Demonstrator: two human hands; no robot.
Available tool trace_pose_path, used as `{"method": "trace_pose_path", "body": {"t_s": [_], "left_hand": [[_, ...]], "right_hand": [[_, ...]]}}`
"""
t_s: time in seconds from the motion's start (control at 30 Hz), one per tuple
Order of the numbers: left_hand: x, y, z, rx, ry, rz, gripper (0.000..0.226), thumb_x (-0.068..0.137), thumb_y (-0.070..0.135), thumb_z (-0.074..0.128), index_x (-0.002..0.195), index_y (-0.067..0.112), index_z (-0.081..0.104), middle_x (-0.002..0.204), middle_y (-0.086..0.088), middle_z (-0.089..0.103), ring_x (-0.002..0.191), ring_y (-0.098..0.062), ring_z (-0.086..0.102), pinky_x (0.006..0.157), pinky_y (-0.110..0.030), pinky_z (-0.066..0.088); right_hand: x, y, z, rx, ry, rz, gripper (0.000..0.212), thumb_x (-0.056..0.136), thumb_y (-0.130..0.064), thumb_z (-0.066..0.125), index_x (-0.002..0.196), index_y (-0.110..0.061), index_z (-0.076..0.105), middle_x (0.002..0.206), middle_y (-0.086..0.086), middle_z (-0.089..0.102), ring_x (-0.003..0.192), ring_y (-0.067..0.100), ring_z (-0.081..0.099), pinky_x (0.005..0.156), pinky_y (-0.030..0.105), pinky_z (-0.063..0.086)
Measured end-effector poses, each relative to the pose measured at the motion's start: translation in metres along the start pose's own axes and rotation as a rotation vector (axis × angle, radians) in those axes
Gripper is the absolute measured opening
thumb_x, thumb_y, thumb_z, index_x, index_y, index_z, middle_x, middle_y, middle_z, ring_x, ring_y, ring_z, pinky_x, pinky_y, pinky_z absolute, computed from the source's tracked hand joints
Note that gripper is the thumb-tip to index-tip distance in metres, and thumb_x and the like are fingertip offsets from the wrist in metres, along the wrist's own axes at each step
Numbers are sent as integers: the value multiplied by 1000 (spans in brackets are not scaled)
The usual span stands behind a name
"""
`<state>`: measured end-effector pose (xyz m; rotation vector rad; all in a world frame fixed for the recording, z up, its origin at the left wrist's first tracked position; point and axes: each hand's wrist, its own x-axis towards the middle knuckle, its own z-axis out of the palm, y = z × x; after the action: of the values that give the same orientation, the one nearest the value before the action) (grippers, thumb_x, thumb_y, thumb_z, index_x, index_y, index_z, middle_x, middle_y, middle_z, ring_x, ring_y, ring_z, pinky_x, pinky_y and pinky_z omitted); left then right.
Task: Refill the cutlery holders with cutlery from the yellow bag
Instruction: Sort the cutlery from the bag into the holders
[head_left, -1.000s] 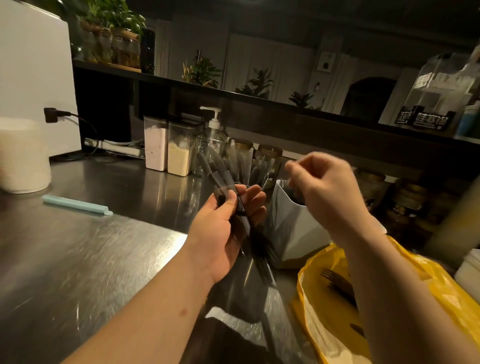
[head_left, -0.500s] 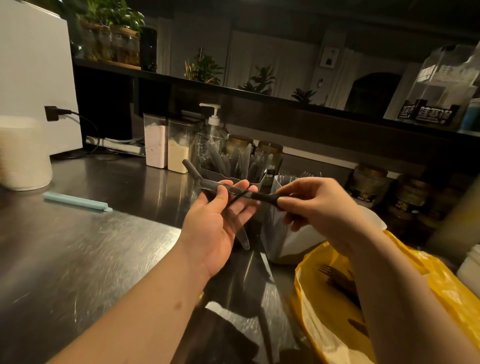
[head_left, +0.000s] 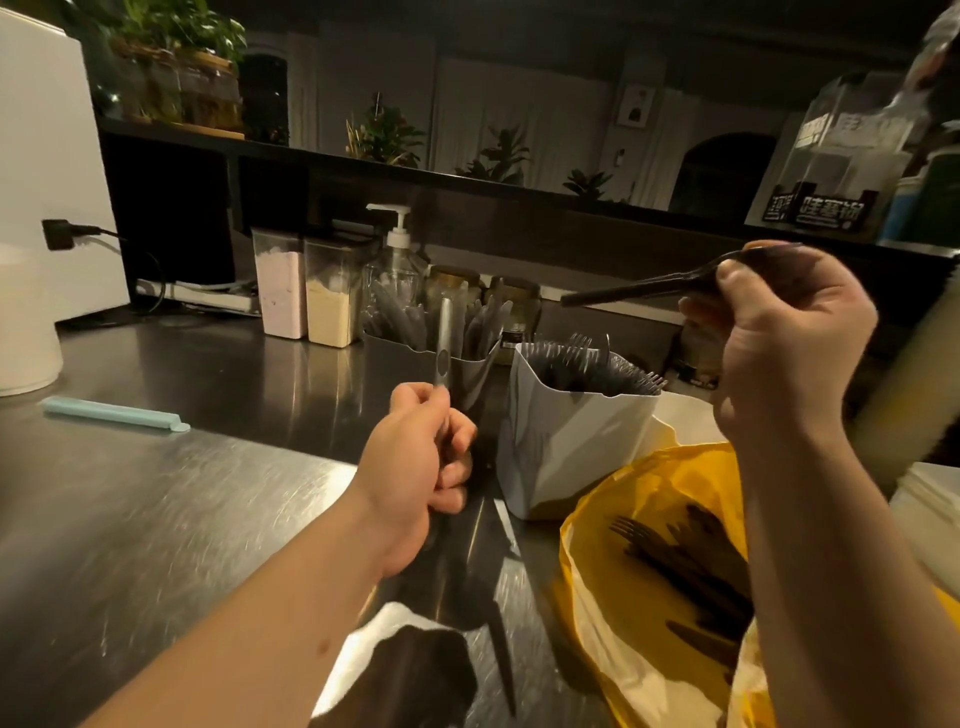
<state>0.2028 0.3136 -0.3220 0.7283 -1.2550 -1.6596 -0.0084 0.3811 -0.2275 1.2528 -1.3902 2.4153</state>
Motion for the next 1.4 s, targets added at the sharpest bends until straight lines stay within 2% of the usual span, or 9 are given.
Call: {"method": "trace_pose_path", "body": {"t_s": [0.17,0.37,0.53,0.63,0.8,0.9,1.07,1.27,1.4], "left_hand": [[1,9,-7,692,220,368,9,103,23,52,94,23,52,79,-4,61,63,-21,57,55,-36,52],[25,91,-27,1634,667,773,17,97,23,62,109,33,69,96,-2,68,102,-32,53,93,-49,37],[37,112,-9,2260,519,765,38,87,24,58,120,39,69,115,1,65,130,-35,36,116,-61,13],[45,102,3,2520,334,775,27,89,31,61,114,36,71,119,2,62,138,-39,32,116,-72,-1],[56,86,14,2342,-23,785,37,96,21,59,128,37,65,124,0,57,126,-27,45,120,-53,24],[54,75,10,2104,-117,839,36,96,13,55,127,27,66,122,0,56,115,-22,48,99,-36,45],[27,42,21,1679,-96,1045,21,82,4,61,97,14,71,99,-5,62,91,-25,56,77,-39,51],[-22,-17,98,1290,-608,463,20,88,6,58,84,25,58,84,4,55,83,-17,56,74,-30,50],[-26,-46,134,1550,-790,259,51,92,13,63,141,22,51,123,-4,52,127,-30,48,103,-38,48]], "right_hand": [[9,-4,-13,-197,-125,-83,20,95,-10,66,115,-11,66,101,-6,66,95,4,70,72,17,57],[1,26,1,-620,-508,-19,39,92,-11,69,130,-17,62,114,-3,66,106,16,64,93,36,58],[-5,37,3,-852,-635,-30,49,96,-32,65,143,-23,54,131,3,64,124,26,54,101,51,51],[0,28,-1,-801,-674,20,50,94,-36,67,141,-22,56,136,2,62,123,17,53,104,40,48],[5,15,-7,-694,-599,-29,40,94,-35,67,131,-22,62,127,-3,63,107,6,50,88,25,43],[4,15,-10,-706,-611,-17,39,95,-35,67,131,-22,62,126,-4,63,107,7,51,88,28,45],[-1,-2,-22,-759,-653,43,30,94,-35,68,120,-21,67,111,-4,67,101,13,61,89,36,55],[-31,6,-80,-1257,-583,43,42,84,-57,71,114,-29,60,126,0,50,119,24,46,97,45,49],[-43,19,-110,-1326,-642,273,51,84,-33,76,132,-32,55,136,2,47,120,28,48,99,49,50]]}}
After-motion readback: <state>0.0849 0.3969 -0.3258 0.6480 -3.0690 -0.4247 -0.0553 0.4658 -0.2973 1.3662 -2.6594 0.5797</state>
